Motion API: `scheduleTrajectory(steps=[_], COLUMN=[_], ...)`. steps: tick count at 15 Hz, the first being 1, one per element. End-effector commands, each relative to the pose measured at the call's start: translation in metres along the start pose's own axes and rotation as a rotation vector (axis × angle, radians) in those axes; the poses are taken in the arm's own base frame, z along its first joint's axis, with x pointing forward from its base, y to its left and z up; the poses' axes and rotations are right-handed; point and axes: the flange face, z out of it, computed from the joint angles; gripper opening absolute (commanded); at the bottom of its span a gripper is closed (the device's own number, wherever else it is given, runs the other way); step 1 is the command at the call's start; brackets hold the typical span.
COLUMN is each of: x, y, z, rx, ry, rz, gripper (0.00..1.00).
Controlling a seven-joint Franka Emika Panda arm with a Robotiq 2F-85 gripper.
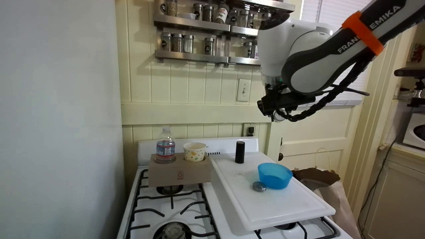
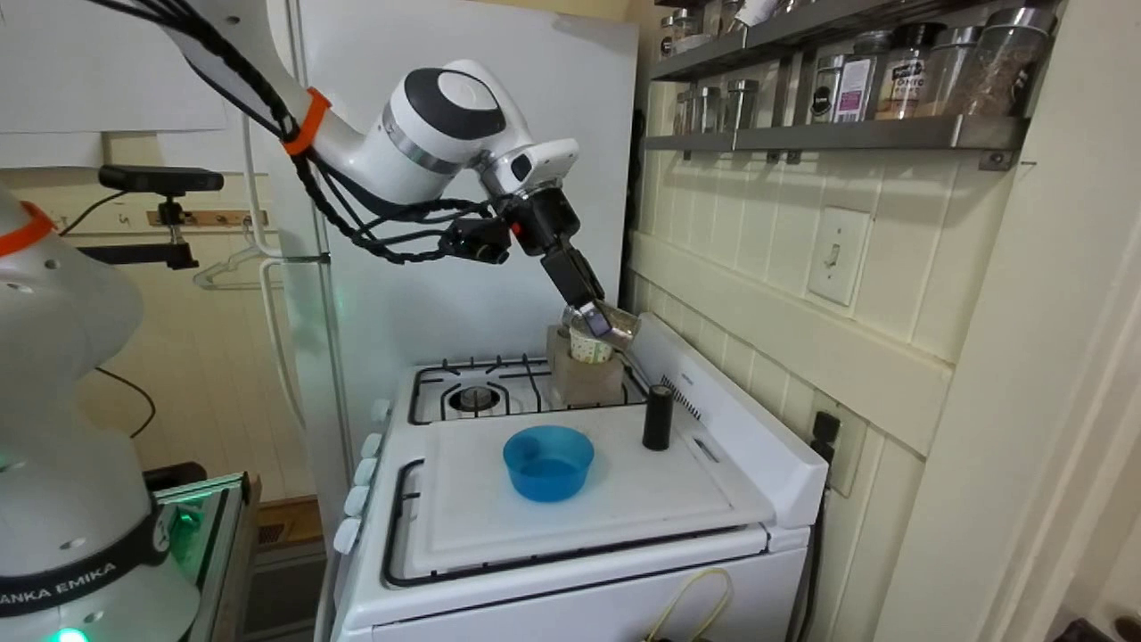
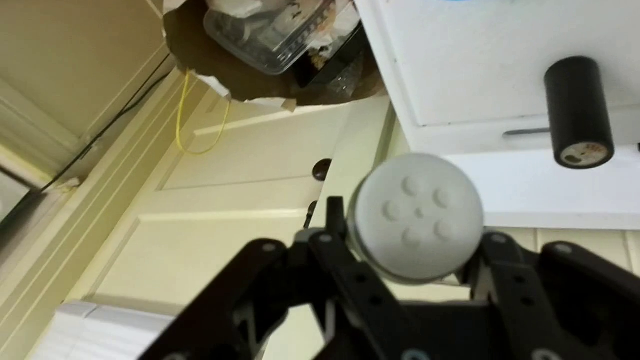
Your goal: Pour the contents from the grey bottle into the blue bowl
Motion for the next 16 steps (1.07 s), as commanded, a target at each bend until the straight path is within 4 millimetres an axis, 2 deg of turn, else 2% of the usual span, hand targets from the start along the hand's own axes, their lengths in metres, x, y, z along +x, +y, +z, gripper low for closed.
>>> scheduleTrajectory(steps=[1, 5, 9, 14, 16], x=[-0.009, -0.021, -0.022, -0.021, -0.021], y=[-0.002, 0.004, 0.0, -0.012, -0.015], z=[-0.023, -0.026, -0.032, -0.049, -0.047], rx=[-0.146, -0.259, -0.363, -0.497, -0.543], ry=[0.13, 0.224, 0.378, 0.581, 0.612], rz=[0.062, 0.181, 0.229, 0.181, 0.141], gripper=[0.23, 0.23, 0.23, 0.23, 0.23])
